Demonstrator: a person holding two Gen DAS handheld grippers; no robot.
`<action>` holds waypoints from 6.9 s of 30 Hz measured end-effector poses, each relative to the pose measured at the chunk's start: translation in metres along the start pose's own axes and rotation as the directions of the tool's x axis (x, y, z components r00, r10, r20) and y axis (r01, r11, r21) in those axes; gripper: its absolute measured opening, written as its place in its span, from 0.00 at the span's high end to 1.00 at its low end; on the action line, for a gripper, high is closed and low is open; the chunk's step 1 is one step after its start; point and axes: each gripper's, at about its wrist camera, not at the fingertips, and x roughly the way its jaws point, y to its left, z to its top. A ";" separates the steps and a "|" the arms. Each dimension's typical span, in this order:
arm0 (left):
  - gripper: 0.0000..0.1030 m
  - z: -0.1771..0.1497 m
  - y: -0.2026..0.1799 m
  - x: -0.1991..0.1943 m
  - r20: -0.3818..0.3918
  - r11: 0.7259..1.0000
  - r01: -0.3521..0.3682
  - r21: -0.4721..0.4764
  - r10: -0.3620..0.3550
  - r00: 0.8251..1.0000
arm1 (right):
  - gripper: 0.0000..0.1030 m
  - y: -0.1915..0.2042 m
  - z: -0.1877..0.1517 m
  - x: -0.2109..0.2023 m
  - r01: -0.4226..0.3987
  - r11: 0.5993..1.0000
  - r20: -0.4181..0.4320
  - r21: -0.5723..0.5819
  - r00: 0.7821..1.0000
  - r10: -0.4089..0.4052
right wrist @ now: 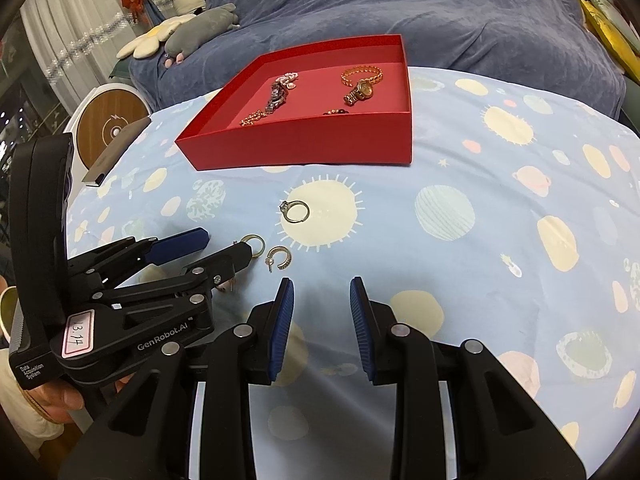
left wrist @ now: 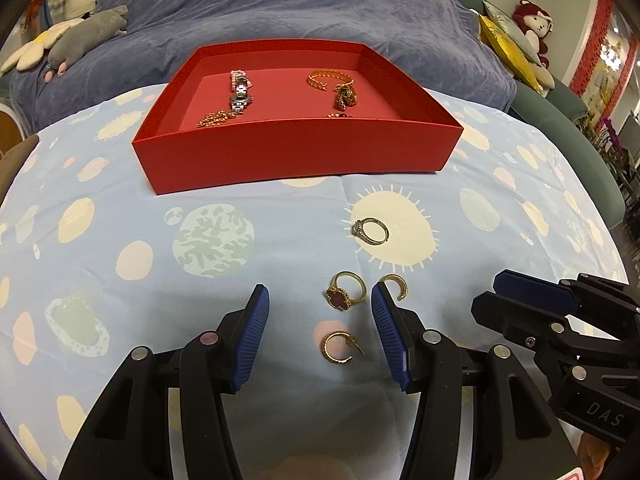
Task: Organize jewelry
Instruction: 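Move the left tool to a gold ring and grasp it, then grasp another gold ring with the right tool while the left tool lifts its ring, then carry both rings into the red box and open both tools, then move the right tool to a gold hoop earring and grasp it, then grasp the other gold hoop earring with the left tool while the right tool holds its earring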
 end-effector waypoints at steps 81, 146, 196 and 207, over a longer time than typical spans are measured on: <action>0.91 0.067 0.062 -0.054 0.144 0.991 -0.004 -0.134 0.024 0.989 | 0.95 0.014 0.091 -0.004 -0.004 1.000 0.156 0.003 0.988 0.004; 0.47 0.003 0.059 -0.054 0.045 0.987 -0.071 -0.146 0.078 0.996 | 0.71 0.030 0.003 0.005 -0.020 0.999 0.041 -0.034 0.999 0.021; 0.49 -0.019 -0.007 -0.010 -0.003 0.997 -0.070 0.021 0.070 0.998 | 0.83 0.004 -0.010 0.012 0.060 0.998 0.023 -0.017 0.998 -0.059; 0.76 -0.023 -0.013 -0.010 0.029 0.988 -0.137 0.070 0.135 0.990 | 0.83 0.001 -0.011 0.010 0.061 0.998 0.025 -0.010 0.998 -0.060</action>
